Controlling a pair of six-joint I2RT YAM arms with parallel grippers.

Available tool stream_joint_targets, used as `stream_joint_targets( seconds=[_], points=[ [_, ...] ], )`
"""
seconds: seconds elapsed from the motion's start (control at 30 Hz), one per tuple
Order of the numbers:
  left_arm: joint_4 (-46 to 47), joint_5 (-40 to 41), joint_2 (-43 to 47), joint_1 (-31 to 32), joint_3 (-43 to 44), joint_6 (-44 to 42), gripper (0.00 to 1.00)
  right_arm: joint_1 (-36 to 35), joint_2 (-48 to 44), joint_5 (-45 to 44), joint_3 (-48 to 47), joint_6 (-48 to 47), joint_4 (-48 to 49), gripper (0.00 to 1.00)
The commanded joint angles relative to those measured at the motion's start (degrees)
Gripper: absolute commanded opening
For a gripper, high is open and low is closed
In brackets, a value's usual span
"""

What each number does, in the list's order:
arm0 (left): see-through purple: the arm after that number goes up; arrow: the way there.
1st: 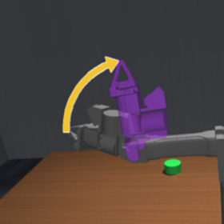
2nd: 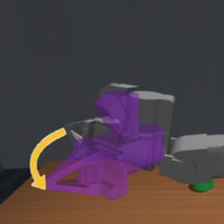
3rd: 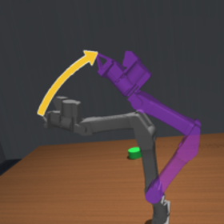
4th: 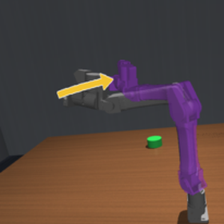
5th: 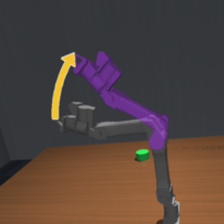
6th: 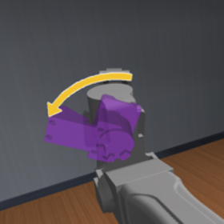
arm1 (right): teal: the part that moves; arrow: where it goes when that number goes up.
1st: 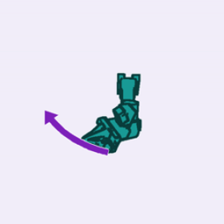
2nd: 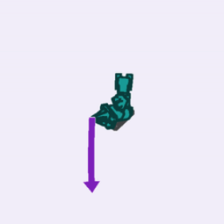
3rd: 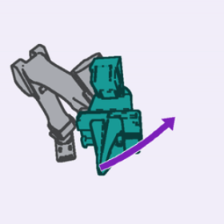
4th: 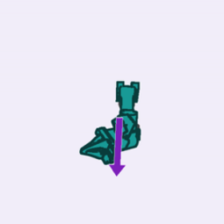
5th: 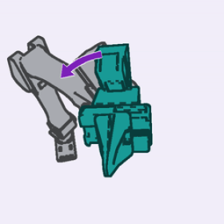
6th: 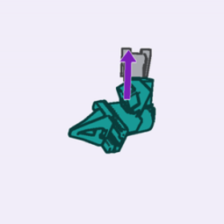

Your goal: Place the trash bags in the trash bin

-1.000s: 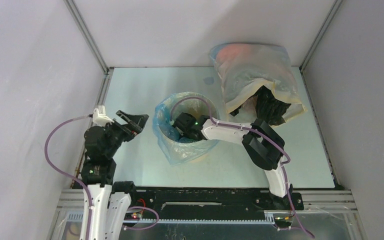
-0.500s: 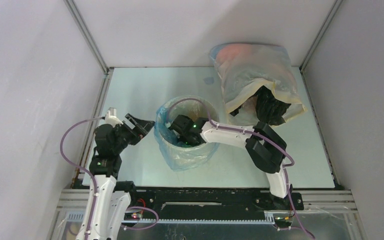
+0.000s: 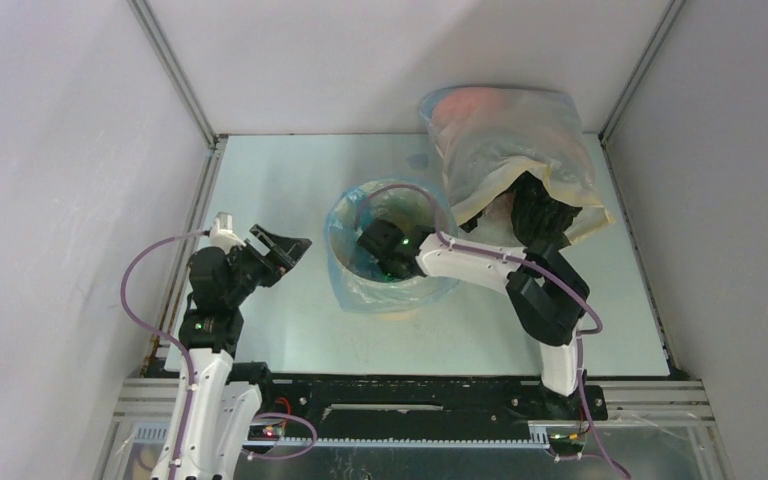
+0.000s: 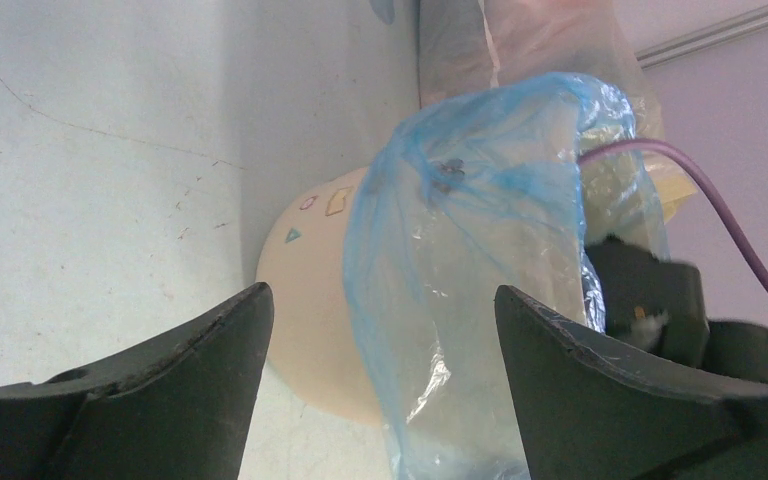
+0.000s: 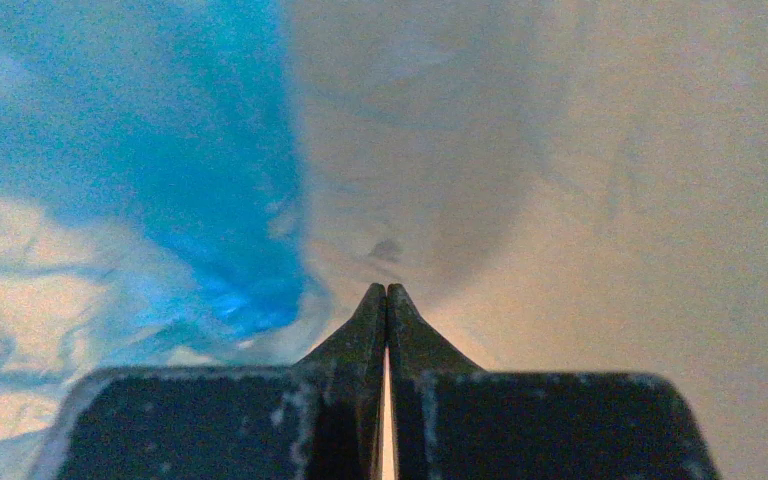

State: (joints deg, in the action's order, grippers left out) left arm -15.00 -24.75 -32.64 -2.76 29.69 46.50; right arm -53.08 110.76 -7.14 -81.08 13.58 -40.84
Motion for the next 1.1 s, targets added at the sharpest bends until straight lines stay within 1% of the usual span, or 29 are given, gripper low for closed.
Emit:
stream_joint_targets(
  seconds=[0.0,0.1,0.23,0.37,0.47,0.57,0.67,0.73,0.9,1.07],
  points=[
    [2.0,-1.3,-0.2,-0.3,0.6,-0.2,0.88,-5.8,-1.1,3.7,-4.6,-1.5,-0.4,0.0],
    [1.8,-1.4,-0.2,-0.3,0.7,-0.3,0.88,-5.2,-0.9,3.7,-5.0,-0.6,-0.4,0.0],
    [1.2,-1.5,0.0,-0.3,1.0,-0.8,0.88,-1.0,-2.6,2.0,-3.3,1.4,-1.0,0.0],
    [1.2,-1.4,-0.2,-0.3,1.1,-0.8,0.88,1.9,-4.8,-1.7,-1.4,2.5,-1.3,0.0],
    [1.2,-1.5,-0.4,-0.3,1.2,-0.8,0.89,2.8,-4.6,-3.8,-1.3,3.0,-2.2,0.0],
    [1.3,-1.6,-0.5,-0.3,1.2,-1.0,0.89,0.9,-4.6,-2.6,-1.5,1.8,-1.6,0.0],
    [1.4,-1.5,-0.7,-0.3,1.2,-1.0,0.89,-3.7,-4.0,-0.7,-2.8,-0.7,-1.3,0.0],
    [1.5,-1.8,-0.9,-0.3,1.2,-1.0,0.89,-5.6,-3.2,0.9,-3.7,-1.5,-1.4,0.0],
    [1.4,-2.3,-0.6,-0.3,0.9,-1.3,0.89,-4.7,-3.5,1.3,-3.7,-0.9,-1.1,0.0],
    [1.4,-2.5,-0.5,-0.3,0.4,-1.4,0.89,-4.0,-6.3,1.3,-2.9,-0.1,-0.9,0.01]
  ],
)
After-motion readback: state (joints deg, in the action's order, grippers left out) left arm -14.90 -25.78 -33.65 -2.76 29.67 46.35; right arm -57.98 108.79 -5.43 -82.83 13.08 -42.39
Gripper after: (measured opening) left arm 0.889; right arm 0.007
